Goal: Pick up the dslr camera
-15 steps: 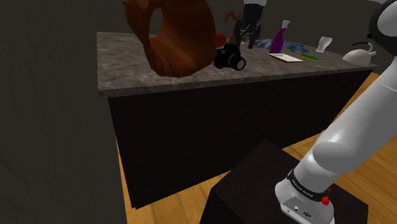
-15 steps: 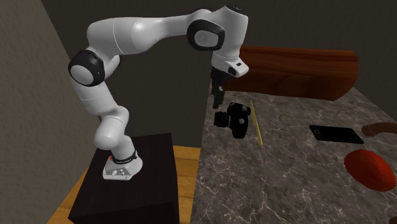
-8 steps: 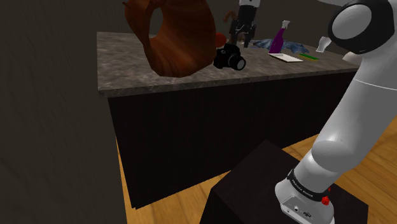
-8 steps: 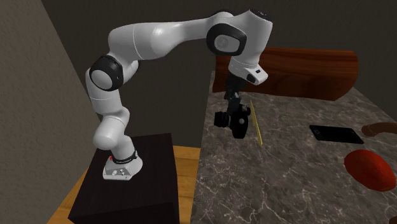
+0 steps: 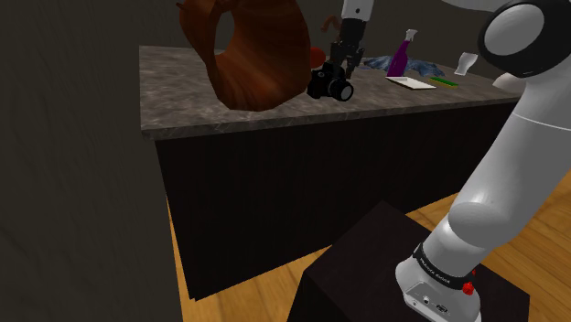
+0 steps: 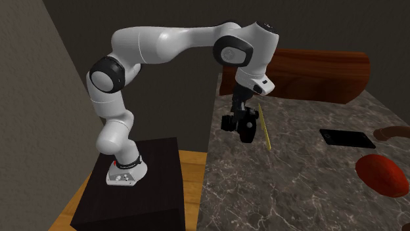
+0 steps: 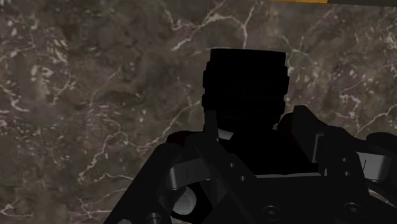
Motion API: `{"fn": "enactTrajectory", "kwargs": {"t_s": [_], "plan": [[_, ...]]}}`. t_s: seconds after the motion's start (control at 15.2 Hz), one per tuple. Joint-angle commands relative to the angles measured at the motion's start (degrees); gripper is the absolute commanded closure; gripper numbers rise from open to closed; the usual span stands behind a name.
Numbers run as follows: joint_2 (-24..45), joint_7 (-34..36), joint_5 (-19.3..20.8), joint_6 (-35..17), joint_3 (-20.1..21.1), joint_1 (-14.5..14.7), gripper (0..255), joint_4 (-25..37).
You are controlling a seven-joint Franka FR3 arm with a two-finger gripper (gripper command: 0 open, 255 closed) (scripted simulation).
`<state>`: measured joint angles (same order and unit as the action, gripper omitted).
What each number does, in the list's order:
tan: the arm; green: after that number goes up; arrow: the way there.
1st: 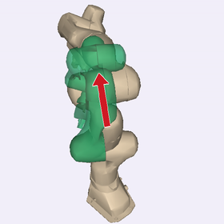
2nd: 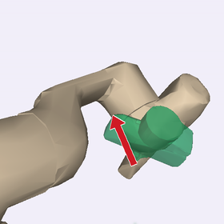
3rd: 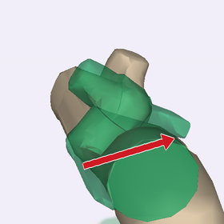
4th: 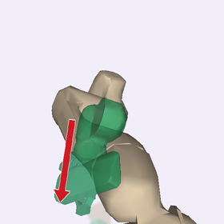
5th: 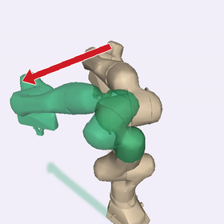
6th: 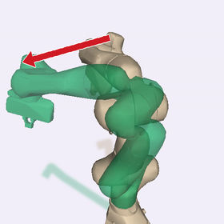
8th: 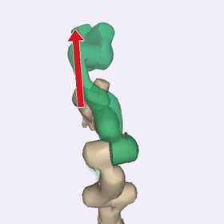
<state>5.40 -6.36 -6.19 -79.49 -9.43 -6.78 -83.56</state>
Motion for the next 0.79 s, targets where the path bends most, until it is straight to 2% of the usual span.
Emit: {"fn": "enactTrajectory", "kwargs": {"t_s": [0.0, 0.46, 0.73], "plan": [[-0.02, 0.00, 0.01, -0.15, 0.02, 0.02, 255, -0.23], [0.10, -0.02, -0.02, -0.09, 0.00, 0.00, 255, -0.05], [1.28, 0.14, -0.27, 3.45, -0.08, -0.17, 255, 4.65]]}}
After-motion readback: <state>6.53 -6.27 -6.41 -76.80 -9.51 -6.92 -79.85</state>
